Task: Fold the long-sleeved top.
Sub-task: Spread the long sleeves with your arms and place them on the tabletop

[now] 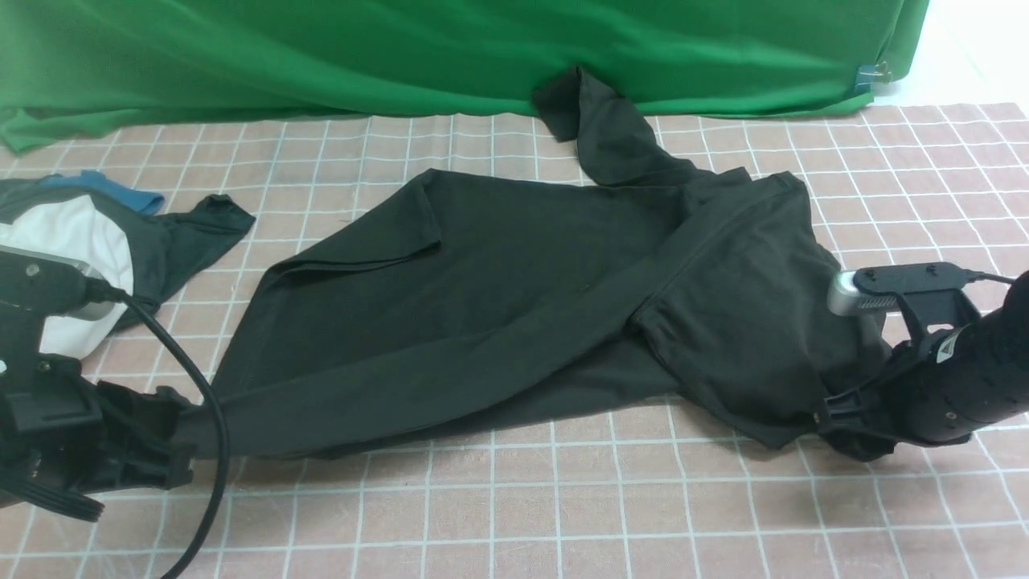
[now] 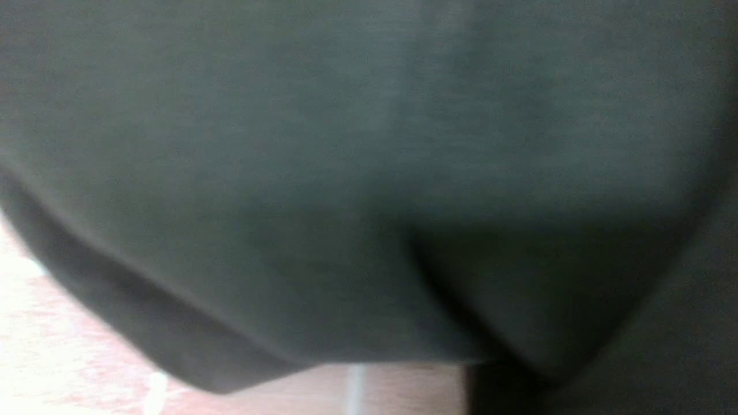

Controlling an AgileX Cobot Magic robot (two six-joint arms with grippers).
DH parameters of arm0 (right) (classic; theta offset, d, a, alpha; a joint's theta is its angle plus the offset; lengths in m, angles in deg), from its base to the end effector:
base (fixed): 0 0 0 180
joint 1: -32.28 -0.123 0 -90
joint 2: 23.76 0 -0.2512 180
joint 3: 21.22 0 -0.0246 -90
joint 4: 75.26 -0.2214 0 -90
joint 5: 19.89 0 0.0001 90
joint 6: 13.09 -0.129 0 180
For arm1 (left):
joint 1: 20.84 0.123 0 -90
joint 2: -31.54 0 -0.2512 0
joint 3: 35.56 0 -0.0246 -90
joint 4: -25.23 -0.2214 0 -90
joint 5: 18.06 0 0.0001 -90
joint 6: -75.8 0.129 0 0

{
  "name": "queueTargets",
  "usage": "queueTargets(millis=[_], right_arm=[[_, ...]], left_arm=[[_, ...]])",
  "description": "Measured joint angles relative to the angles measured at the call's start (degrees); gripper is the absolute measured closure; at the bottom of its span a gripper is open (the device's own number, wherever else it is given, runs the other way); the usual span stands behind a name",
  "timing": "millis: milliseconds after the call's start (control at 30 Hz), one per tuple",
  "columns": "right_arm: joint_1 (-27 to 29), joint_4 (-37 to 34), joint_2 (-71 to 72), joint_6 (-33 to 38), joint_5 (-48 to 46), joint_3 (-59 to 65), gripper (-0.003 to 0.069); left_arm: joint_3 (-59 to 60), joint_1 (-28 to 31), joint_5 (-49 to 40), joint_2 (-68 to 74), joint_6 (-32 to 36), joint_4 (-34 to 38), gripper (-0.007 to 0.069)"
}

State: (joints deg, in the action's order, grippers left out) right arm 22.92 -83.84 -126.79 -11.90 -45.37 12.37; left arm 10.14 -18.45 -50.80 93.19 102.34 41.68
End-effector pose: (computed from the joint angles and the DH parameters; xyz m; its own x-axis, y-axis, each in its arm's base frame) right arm 0.2617 0.0515 0.1014 -0.9523 -0.0413 -0.3025 -0.0736 0.9926 0.0962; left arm 0.1836 -0.0121 0.2052 -0.7231 0.1854 -0.6653 0.2222 0.9745 0.0302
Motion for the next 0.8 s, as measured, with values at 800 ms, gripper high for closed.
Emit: queueTargets(millis=[800], right_arm=[[-12.07,-9.15,57.80,6.61,-43.96,-4.10,0.0592]], left_arm=[[-1.76,0.00,-0.73,-0.05,0.00,-2.07,0.0589]])
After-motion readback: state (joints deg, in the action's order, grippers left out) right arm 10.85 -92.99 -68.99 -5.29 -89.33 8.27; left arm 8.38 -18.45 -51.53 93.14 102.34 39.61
